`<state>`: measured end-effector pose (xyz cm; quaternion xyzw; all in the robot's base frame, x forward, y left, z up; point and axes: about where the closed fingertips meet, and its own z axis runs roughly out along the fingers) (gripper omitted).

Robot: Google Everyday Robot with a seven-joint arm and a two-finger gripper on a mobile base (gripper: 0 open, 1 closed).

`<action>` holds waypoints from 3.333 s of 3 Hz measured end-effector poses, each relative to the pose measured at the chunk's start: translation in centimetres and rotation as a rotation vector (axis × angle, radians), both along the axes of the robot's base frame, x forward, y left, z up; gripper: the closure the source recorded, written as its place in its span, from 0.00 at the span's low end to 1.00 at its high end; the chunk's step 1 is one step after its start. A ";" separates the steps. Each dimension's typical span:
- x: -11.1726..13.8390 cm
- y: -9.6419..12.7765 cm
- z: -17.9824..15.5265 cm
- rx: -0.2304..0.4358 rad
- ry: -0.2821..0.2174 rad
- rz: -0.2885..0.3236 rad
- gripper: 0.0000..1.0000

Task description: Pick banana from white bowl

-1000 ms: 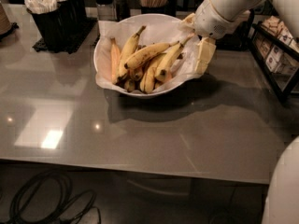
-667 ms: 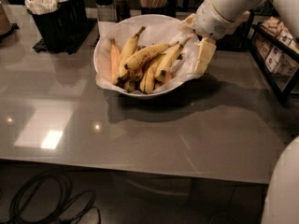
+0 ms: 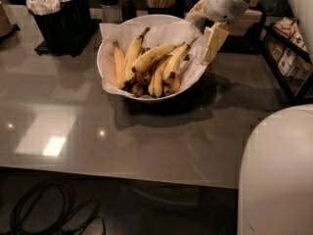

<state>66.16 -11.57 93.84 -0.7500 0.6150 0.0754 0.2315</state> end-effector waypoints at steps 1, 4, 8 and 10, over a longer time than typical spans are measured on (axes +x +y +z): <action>0.5 0.0 1.7 0.017 -0.016 0.001 0.01; 1.0 1.4 0.8 0.200 0.016 -0.017 0.14; -1.7 2.8 -1.5 0.282 0.104 -0.074 0.17; -1.9 3.3 -2.3 0.266 0.116 -0.079 0.33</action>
Offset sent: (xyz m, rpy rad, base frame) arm -0.0373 -0.0187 0.0258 0.0780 0.1752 0.0510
